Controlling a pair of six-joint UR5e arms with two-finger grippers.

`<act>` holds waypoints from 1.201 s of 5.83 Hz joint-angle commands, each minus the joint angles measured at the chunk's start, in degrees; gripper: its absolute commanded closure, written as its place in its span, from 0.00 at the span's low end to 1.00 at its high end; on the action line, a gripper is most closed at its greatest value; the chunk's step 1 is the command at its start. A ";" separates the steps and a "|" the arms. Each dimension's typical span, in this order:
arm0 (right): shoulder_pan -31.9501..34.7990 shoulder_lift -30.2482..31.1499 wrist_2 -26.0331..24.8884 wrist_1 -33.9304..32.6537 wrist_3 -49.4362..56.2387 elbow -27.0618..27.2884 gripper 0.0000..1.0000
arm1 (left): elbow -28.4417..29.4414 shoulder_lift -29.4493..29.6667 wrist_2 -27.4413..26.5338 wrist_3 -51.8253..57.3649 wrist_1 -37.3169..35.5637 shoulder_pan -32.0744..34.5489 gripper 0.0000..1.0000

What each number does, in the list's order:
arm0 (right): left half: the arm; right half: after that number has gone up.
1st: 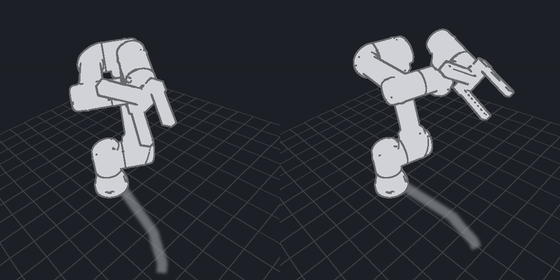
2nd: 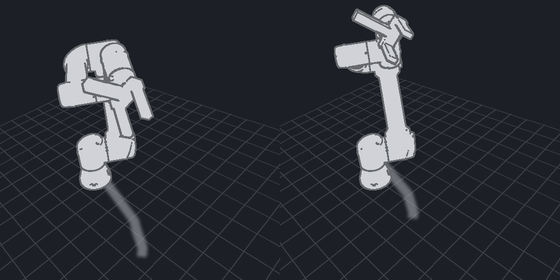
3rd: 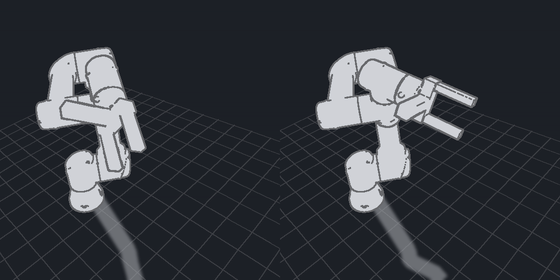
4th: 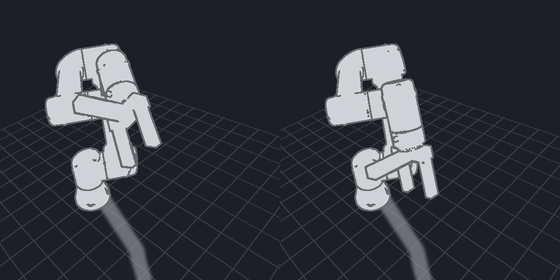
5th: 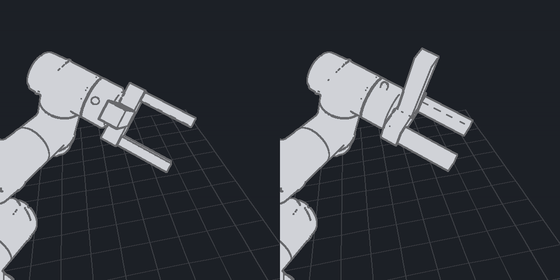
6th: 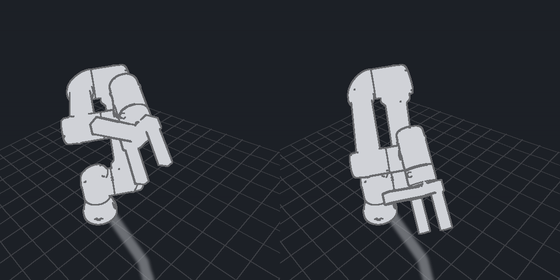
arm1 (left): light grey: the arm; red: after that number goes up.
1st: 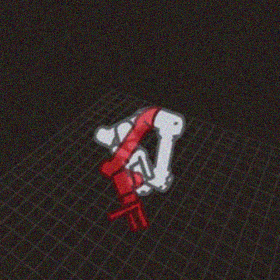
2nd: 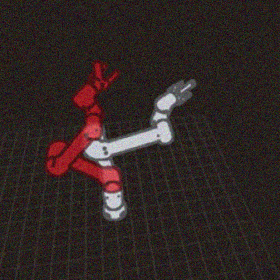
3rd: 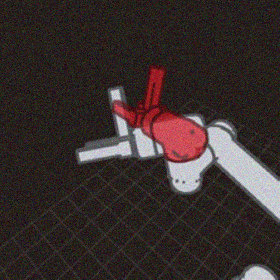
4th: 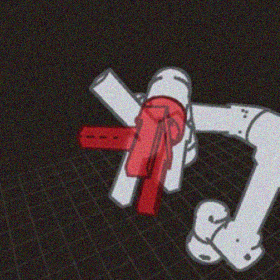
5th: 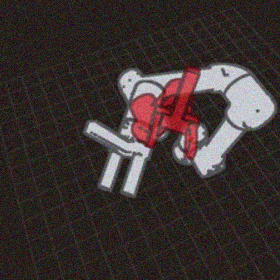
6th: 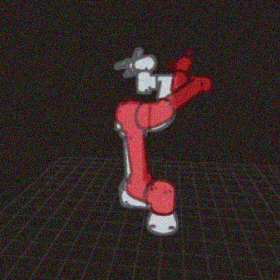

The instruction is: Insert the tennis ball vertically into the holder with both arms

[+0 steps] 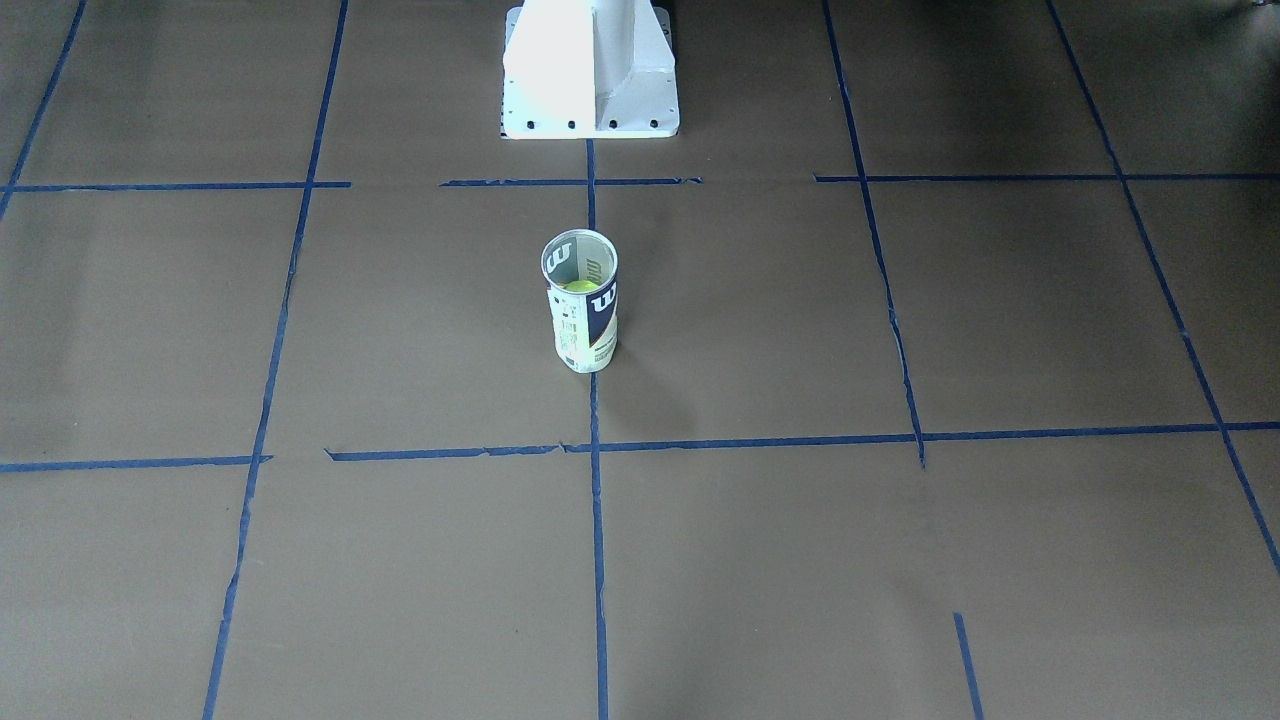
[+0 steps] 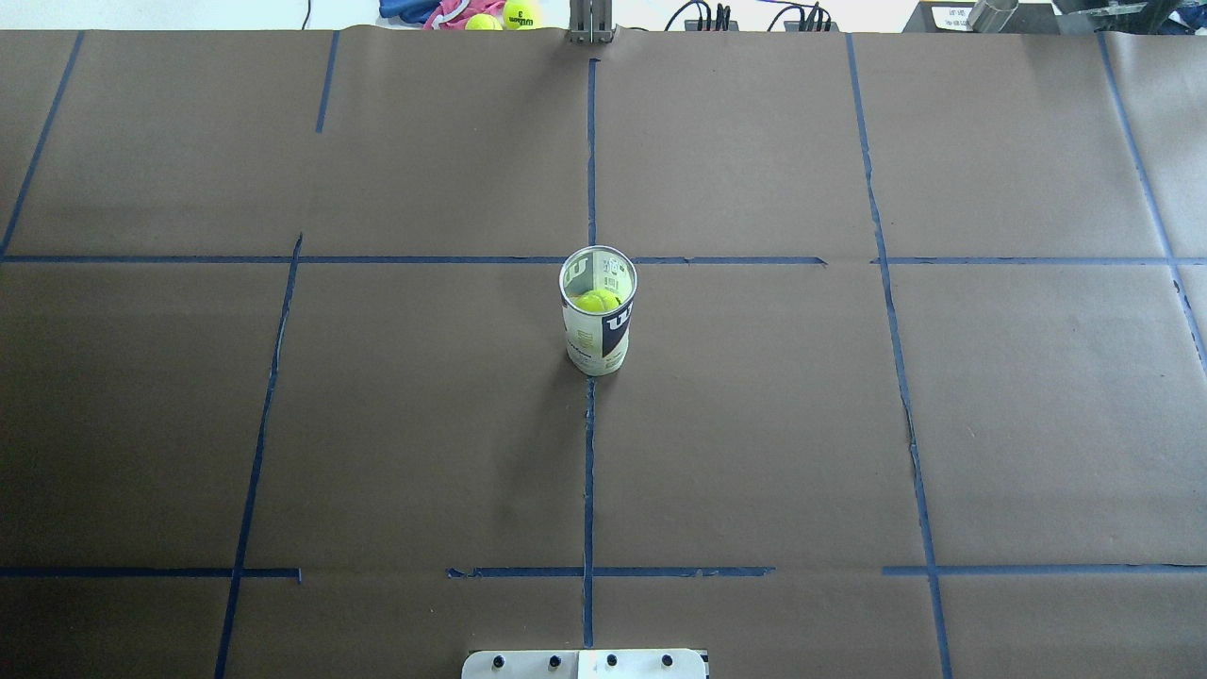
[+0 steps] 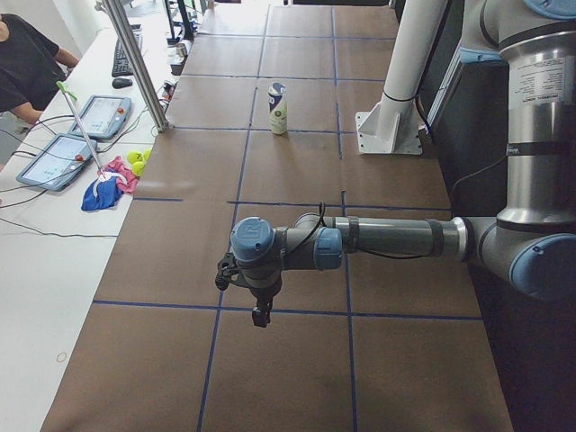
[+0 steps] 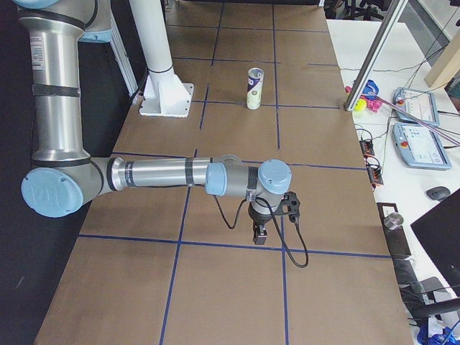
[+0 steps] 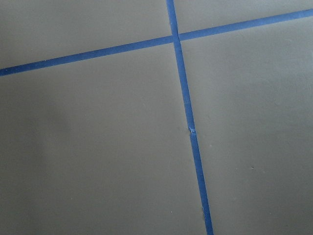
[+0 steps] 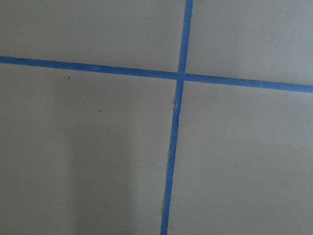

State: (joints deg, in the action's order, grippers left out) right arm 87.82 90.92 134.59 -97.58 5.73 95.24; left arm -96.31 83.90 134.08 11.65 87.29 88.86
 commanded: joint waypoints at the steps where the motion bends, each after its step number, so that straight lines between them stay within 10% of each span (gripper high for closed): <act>1: 0.25 1.09 0.15 0.28 -0.45 -0.58 0.00 | -0.11 0.21 -0.13 0.13 0.07 0.08 0.00; 7: 0.69 2.59 -0.20 0.46 -0.28 -0.50 0.00 | -0.55 0.38 0.22 -0.39 -0.63 0.79 0.00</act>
State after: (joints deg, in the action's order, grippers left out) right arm 88.45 93.37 134.39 -97.07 5.34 94.72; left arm -96.87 84.39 134.44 11.79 86.81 89.61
